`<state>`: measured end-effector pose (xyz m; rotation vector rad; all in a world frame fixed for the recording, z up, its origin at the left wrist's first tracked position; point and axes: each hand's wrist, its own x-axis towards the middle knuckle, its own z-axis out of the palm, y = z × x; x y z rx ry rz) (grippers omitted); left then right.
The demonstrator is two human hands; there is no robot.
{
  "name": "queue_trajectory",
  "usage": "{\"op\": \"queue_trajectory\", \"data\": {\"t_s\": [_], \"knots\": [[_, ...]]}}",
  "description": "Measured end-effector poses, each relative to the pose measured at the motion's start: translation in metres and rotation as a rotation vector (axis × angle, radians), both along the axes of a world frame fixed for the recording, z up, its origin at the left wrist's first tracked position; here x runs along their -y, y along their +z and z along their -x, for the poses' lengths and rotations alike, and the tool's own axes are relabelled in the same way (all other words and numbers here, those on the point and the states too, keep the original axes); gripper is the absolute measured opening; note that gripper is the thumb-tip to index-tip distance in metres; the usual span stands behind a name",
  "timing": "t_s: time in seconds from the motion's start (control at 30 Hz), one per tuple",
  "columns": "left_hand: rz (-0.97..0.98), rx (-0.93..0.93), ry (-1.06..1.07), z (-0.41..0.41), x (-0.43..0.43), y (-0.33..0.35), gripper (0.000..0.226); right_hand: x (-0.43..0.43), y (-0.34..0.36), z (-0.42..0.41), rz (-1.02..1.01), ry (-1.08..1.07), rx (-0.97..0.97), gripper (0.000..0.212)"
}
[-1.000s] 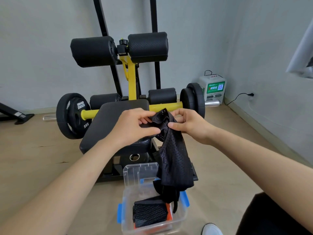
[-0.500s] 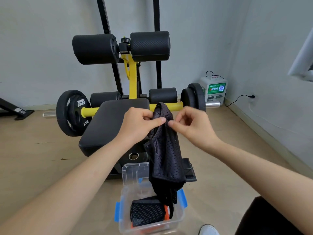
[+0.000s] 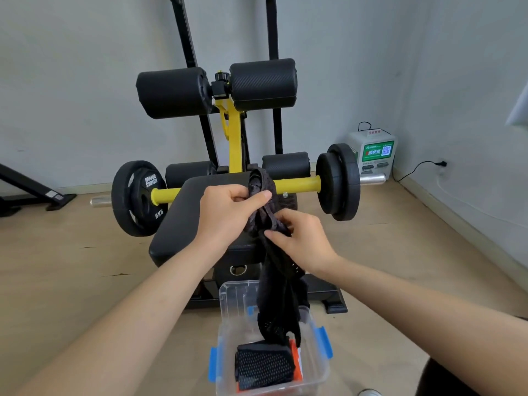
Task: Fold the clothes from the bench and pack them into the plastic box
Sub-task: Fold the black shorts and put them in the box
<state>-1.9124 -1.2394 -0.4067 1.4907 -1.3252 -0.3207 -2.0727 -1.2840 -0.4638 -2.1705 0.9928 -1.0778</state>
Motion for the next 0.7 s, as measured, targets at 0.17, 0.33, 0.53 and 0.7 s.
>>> {"op": "queue_trajectory", "data": {"t_s": [0.17, 0.33, 0.53, 0.7], "knots": [[-0.030, 0.113, 0.093, -0.027, -0.006, -0.004, 0.026, 0.018, 0.006, 0.011, 0.048, 0.032, -0.047, 0.023], [-0.165, 0.197, 0.068, -0.043, -0.018, 0.000, 0.036, 0.034, 0.024, 0.019, 0.014, -0.035, 0.061, 0.017], [-0.264, 0.523, 0.089, -0.075, -0.036, 0.010, 0.010, 0.050, 0.046, 0.045, -0.076, -0.050, 0.022, 0.032], [-0.287, 0.450, 0.103, -0.090, -0.049, 0.009, 0.011, 0.047, 0.052, 0.055, -0.183, 0.132, -0.111, 0.020]]}}
